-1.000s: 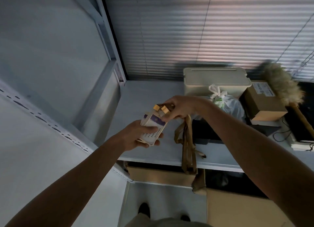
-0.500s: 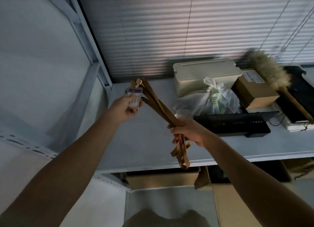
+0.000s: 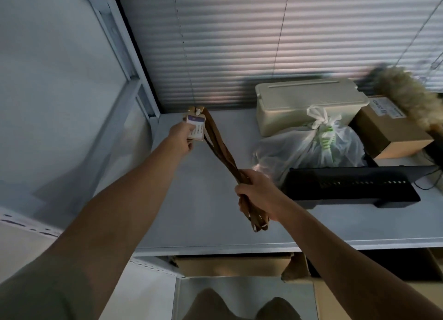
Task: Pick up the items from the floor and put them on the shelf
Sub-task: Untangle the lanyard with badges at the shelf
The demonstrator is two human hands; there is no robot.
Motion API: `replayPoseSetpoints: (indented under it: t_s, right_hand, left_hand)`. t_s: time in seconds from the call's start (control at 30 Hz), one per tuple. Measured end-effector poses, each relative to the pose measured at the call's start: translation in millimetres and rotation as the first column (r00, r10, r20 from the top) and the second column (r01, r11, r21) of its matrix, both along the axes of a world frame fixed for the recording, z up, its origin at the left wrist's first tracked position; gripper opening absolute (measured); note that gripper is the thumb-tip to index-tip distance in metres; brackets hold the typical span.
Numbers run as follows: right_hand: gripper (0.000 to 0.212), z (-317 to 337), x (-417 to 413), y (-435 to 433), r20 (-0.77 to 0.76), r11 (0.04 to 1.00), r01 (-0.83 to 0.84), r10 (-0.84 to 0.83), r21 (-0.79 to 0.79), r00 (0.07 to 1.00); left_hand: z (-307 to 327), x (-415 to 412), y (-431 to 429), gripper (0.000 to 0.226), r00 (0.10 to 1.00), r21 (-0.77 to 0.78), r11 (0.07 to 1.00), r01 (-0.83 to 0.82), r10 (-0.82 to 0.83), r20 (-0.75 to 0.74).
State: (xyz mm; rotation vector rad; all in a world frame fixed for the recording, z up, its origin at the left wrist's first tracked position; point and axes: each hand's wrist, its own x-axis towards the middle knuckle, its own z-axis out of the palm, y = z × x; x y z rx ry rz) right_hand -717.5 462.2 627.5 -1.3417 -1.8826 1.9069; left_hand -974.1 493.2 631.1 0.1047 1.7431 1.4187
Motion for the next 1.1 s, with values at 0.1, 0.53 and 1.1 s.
replayPoseSetpoints:
  t_s: [0.1, 0.53, 1.1]
  right_hand:
    - [0.031, -20, -24, -2, -0.016, 0.997, 0.045, -0.044, 0.069, 0.999]
    - [0.041, -59, -55, -20, 0.348, 0.807, -0.252, 0.062, 0.534, 0.936]
    - [0.033, -40, -37, -31, 0.358, 0.847, -0.213, 0.029, 0.487, 0.933]
  left_hand:
    - [-27, -10, 29, 0.011, 0.992, -0.05, 0.998, -0.038, 0.032, -0.118]
    - [-76, -5, 65, 0.067, 0.787, -0.484, 0.868, -0.109, -0.222, -0.576]
    - [-70, -7, 47, 0.067, 0.791, -0.516, 0.856, -0.047, -0.283, -0.542]
